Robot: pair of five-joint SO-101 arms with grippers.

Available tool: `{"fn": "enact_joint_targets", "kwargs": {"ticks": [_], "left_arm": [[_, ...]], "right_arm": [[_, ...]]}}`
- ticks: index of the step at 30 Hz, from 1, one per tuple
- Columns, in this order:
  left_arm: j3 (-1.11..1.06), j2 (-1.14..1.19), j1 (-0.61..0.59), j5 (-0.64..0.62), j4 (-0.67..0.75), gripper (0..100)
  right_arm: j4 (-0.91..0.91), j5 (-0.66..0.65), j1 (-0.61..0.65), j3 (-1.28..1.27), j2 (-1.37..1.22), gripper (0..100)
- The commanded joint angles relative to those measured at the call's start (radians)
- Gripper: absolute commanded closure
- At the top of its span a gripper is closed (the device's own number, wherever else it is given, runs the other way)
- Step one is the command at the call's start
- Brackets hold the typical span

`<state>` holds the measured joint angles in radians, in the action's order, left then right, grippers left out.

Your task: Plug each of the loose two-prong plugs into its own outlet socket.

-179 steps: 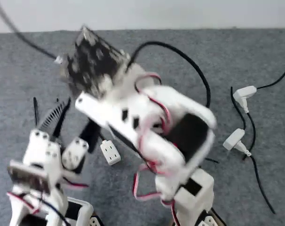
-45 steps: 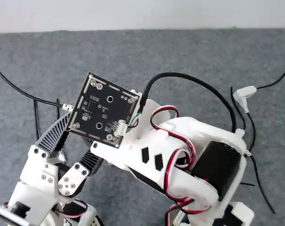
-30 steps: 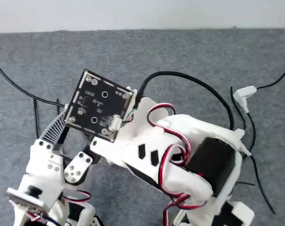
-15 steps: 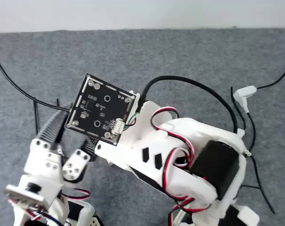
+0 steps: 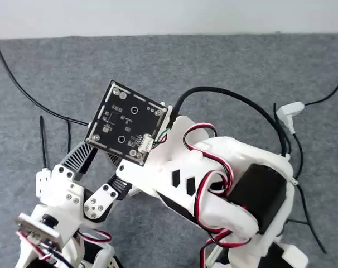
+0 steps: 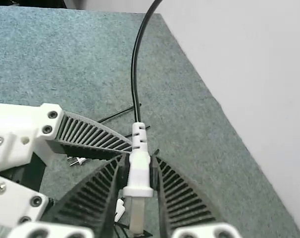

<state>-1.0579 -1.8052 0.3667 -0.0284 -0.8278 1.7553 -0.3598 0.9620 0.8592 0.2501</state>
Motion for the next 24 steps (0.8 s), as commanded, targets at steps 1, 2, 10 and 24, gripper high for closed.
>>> {"fn": "enact_joint_targets", "kwargs": {"ticks": [1,2,10,24], "left_arm": [[0.062,-0.021,0.041,-0.029,-0.035,77],[0.081,-0.021,0.061,-0.031,-0.055,77],[0.085,-0.021,0.118,-0.032,-0.051,77],[0.139,-0.021,0.115,-0.026,-0.003,77]], "right_arm": [[-0.002,0.005,-0.015,-0.003,0.018,98.8],[-0.002,0.005,-0.015,-0.003,0.018,98.8],[-0.002,-0.012,-0.015,-0.005,0.018,98.8],[0.005,-0.009,-0.036,-0.003,0.027,98.8]]}}
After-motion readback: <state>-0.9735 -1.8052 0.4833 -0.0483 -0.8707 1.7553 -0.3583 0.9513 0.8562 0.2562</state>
